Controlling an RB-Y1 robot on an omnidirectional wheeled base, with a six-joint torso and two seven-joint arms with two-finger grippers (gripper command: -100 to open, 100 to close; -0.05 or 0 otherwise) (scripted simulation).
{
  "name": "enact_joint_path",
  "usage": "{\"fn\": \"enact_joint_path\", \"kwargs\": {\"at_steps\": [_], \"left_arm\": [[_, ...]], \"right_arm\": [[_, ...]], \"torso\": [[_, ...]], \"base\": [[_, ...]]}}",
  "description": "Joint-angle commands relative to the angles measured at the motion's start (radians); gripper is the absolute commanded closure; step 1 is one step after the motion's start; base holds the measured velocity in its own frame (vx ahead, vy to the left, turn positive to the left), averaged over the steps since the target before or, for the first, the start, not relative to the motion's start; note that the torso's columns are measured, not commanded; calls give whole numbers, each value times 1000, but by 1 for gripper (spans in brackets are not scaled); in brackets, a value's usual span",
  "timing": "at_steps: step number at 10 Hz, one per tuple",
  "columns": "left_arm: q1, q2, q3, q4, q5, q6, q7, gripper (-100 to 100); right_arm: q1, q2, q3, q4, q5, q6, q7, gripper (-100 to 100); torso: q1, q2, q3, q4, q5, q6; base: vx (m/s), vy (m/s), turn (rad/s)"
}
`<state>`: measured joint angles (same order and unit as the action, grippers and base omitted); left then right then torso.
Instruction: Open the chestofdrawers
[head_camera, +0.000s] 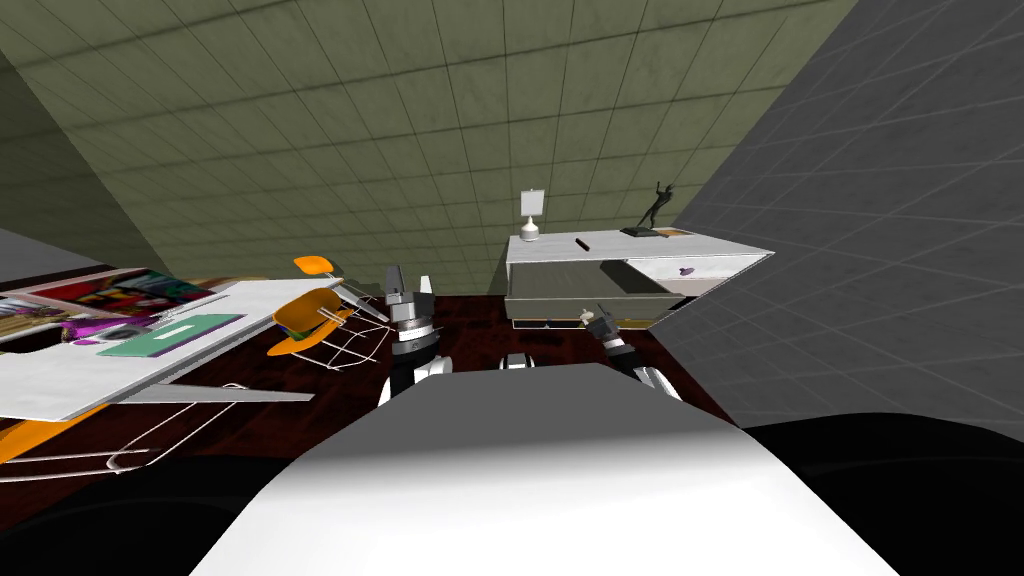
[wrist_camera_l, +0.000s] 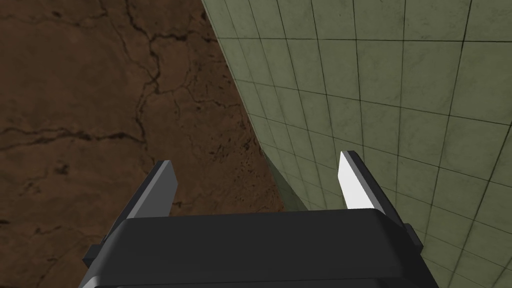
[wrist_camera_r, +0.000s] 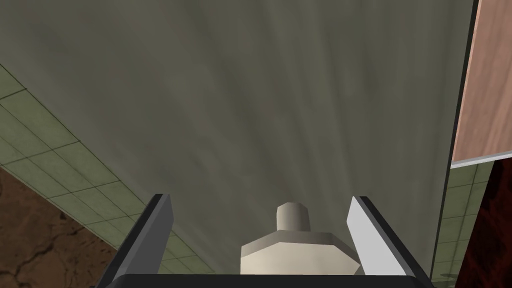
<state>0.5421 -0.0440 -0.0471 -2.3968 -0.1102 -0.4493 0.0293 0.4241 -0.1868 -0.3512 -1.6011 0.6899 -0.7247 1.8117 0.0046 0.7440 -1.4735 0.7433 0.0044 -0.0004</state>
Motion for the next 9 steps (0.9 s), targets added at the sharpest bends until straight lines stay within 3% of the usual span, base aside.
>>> {"fn": "enact_joint_path", "kwargs": {"at_steps": [1, 2, 3, 4, 9], "left_arm": [[0, 0, 0, 0, 0, 0, 0, 0], [0, 0, 0, 0, 0, 0, 0, 0], [0, 0, 0, 0, 0, 0, 0, 0], [0, 0, 0, 0, 0, 0, 0, 0], [0, 0, 0, 0, 0, 0, 0, 0]], "right_arm": [[-9, -44, -10, -39, -5, 37, -55, -100], [-10, -59, -13, -53, -6, 52, -74, -100], [12, -44, -2, -41, 2, 51, -59, -100], [16, -44, -1, -40, 4, 59, -64, 0], [26, -42, 3, -25, 10, 67, -61, 0]], "torso": [[2, 3, 1, 2, 2, 1], [3, 5, 2, 5, 5, 1], [6, 7, 2, 7, 8, 2], [5, 6, 2, 5, 5, 1], [-2, -4, -2, -3, -2, 0]], "base": [[-38, 44, 30], [-29, 47, 20], [-4, 15, 0], [0, 0, 0], [0, 0, 0]]}}
